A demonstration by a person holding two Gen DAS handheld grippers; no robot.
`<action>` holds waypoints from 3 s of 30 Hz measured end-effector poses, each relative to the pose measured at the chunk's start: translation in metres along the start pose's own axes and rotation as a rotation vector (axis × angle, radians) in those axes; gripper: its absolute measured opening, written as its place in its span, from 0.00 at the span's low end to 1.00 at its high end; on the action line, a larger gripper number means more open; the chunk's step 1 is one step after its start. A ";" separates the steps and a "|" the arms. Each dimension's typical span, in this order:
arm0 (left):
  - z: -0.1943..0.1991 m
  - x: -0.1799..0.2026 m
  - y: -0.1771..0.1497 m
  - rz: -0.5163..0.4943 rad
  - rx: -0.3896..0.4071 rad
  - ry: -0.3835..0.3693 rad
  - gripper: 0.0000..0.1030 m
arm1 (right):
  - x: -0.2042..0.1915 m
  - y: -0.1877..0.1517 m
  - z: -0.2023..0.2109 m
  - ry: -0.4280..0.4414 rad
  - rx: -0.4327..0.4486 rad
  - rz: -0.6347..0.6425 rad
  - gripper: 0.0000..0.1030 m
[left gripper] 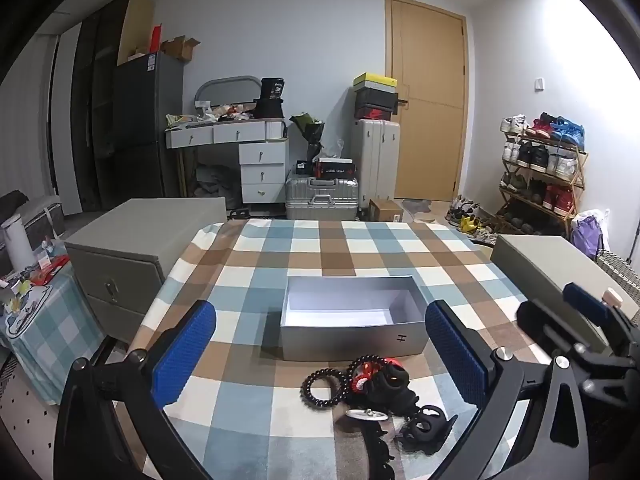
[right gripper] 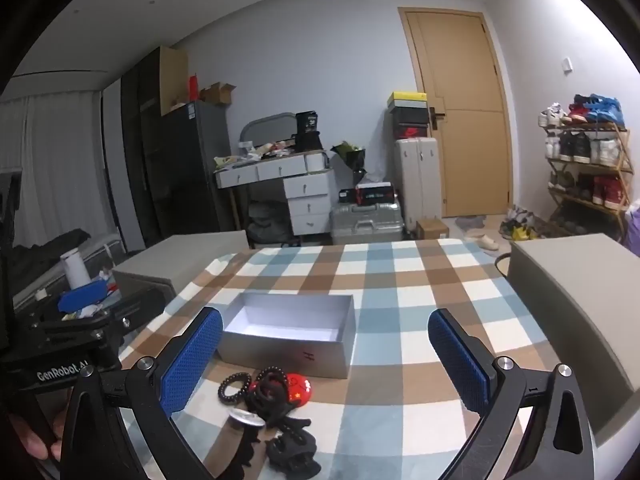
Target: Organize jewelry
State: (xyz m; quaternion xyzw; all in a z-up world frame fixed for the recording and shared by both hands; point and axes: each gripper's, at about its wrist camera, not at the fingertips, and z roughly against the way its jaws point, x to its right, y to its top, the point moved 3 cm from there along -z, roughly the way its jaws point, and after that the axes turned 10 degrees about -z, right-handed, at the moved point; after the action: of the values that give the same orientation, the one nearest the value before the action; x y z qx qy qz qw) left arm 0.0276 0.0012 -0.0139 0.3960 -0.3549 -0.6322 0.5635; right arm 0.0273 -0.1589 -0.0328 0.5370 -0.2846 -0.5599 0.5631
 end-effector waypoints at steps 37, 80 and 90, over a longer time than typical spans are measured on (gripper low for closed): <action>-0.001 -0.001 -0.007 0.007 -0.043 -0.029 0.99 | 0.002 0.008 0.016 -0.032 0.071 0.001 1.00; -0.004 -0.003 -0.014 0.018 -0.072 -0.032 0.99 | 0.008 0.002 0.012 -0.040 0.044 -0.014 1.00; -0.010 -0.001 -0.017 0.029 -0.111 -0.068 0.99 | 0.015 -0.001 0.007 -0.050 0.029 -0.024 1.00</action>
State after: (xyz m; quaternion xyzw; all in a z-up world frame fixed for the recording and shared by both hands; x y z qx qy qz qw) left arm 0.0290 0.0046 -0.0336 0.3372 -0.3442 -0.6556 0.5813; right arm 0.0234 -0.1745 -0.0356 0.5346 -0.3001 -0.5757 0.5411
